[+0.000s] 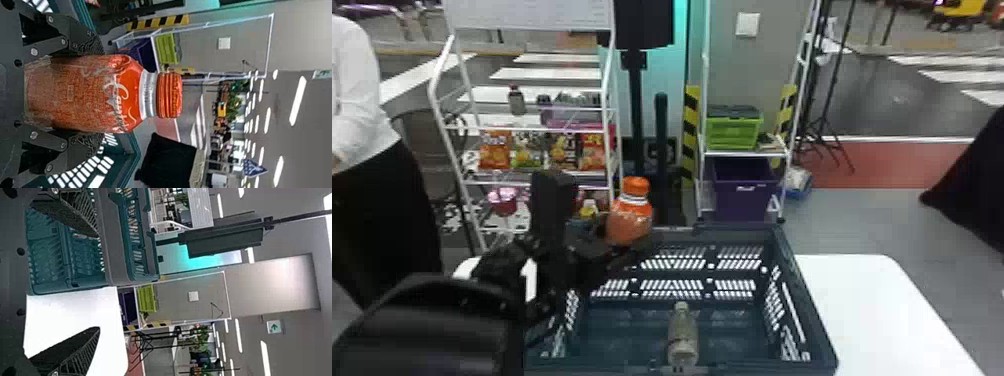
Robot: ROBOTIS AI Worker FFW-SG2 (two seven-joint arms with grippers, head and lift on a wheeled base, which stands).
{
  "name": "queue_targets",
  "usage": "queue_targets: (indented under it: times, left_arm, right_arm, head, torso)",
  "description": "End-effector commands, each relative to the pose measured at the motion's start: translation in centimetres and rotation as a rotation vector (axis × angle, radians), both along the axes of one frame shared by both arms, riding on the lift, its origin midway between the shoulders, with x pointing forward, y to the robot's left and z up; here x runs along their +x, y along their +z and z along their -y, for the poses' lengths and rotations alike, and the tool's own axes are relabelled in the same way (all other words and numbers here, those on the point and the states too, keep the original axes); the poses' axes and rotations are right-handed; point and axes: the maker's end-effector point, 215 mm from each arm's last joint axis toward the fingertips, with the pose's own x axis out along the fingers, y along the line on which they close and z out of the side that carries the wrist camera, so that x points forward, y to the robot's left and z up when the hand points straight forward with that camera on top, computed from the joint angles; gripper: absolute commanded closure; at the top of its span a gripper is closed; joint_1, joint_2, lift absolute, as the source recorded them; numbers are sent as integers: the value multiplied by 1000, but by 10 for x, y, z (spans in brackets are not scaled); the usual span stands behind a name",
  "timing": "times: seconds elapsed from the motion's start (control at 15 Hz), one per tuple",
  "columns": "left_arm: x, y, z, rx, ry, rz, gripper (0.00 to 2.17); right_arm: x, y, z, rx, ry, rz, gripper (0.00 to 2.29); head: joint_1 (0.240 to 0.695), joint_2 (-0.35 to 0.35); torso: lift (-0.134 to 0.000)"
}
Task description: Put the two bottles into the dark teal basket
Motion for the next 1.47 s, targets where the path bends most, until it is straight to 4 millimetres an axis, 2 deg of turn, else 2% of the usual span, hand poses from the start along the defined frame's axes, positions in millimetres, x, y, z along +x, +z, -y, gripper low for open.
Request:
queue_targets:
  times: [0.0, 0.07, 0.2, 0.53, 0.67, 0.73, 0.8, 0.93, 1.07, 1.13, 1.2, 1.27, 1.33, 1.4]
  left_arm:
    - [12, -11, 25, 64, -82, -61, 1993]
    - [12, -23, 23, 126, -109, -108, 1993]
    - [9, -36, 48, 183, -207, -168, 1993]
    - [-8, -103, 91, 349, -358, -336, 1993]
    - [-19, -122, 97, 412, -408, -397, 1993]
    - [-14, -139, 67, 428, -386, -458, 1993]
    - [-9, -146, 57, 457, -383, -463, 1993]
    - [-6, -141, 66, 489, -418, -417, 1993]
    - [-5, -142, 64, 498, -411, -415, 1990]
    - [-4, -142, 64, 497, -406, -411, 1814]
    - [-7, -143, 65, 490, -408, -409, 1366]
    - [-13, -144, 68, 486, -426, -418, 667]
    - [-16, -144, 70, 479, -430, -414, 272]
    - [-16, -139, 70, 469, -426, -405, 124]
  right_arm:
    - [-3, -5, 2, 1, -13, -5, 36]
    - [-4, -6, 2, 0, -15, -6, 36]
    - [-6, -7, 4, 1, -25, -1, 36]
    - [-12, -9, 6, 4, -39, 2, 36]
    - [-15, -4, 14, -3, -52, 22, 36]
    - [-17, -1, 16, -6, -57, 32, 36]
    - [-18, 0, 16, -6, -60, 35, 36]
    - [-19, -2, 18, -11, -58, 31, 36]
    - [-19, -2, 18, -6, -49, 31, 36]
    - [-19, -2, 18, -7, -48, 31, 36]
    - [-19, -2, 18, -7, -48, 31, 36]
    - [-19, -2, 20, -12, -48, 32, 36]
    - [-19, -3, 22, -11, -52, 30, 36]
    - [-19, -3, 22, -12, -49, 30, 36]
  head:
    - [499, 0]
    - [499, 0]
    - [499, 0]
    - [499, 0]
    - [499, 0]
    - [499, 0]
    - [499, 0]
    - [499, 0]
    - [499, 0]
    - [499, 0]
    - [499, 0]
    - [499, 0]
    - [499, 0]
    - [499, 0]
  torso:
    - [0]
    - [0]
    - [0]
    - [0]
    - [0]
    - [0]
    - [0]
    - [0]
    - [0]
    - [0]
    - [0]
    - [0]
    - [0]
    - [0]
